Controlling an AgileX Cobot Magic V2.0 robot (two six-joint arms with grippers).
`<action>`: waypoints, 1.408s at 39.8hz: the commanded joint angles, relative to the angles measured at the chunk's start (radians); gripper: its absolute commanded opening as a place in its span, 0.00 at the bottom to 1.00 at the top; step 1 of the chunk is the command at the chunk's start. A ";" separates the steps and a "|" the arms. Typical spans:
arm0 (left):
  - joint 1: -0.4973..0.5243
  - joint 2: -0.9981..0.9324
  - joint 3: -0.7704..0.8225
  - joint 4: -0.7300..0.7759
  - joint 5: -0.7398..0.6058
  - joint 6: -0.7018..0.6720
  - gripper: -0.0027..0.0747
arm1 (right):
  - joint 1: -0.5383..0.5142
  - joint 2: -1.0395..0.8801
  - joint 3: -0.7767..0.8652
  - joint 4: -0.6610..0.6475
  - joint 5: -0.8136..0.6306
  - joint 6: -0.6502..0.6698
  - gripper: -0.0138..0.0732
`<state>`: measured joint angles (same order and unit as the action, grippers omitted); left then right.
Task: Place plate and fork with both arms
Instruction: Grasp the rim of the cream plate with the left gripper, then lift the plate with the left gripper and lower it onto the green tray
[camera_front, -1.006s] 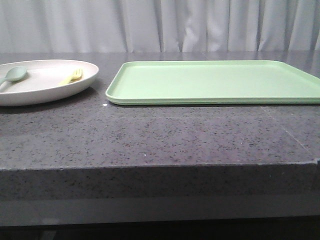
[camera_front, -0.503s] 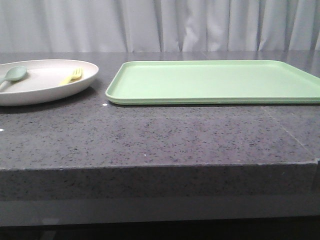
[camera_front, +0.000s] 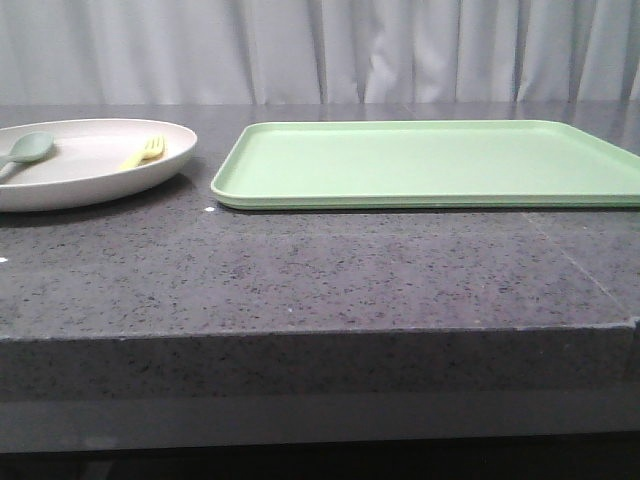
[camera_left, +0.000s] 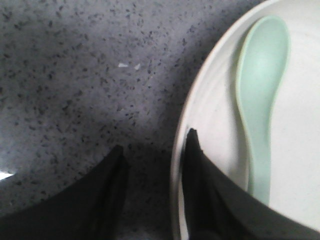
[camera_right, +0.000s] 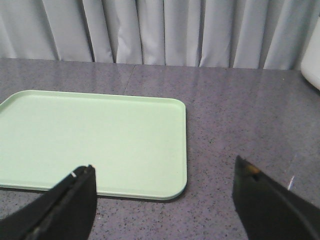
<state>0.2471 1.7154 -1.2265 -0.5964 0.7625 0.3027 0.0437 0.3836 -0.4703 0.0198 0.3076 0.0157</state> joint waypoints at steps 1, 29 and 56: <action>-0.004 -0.028 -0.030 -0.040 -0.025 0.005 0.28 | -0.002 0.015 -0.034 -0.007 -0.086 -0.006 0.83; -0.041 -0.033 -0.102 -0.070 0.038 0.010 0.01 | -0.002 0.015 -0.034 -0.007 -0.086 -0.006 0.83; -0.554 0.076 -0.447 0.285 -0.035 -0.610 0.01 | -0.002 0.015 -0.034 -0.007 -0.086 -0.006 0.83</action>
<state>-0.2662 1.8169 -1.6140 -0.3408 0.7944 -0.2037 0.0437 0.3836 -0.4703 0.0198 0.3076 0.0157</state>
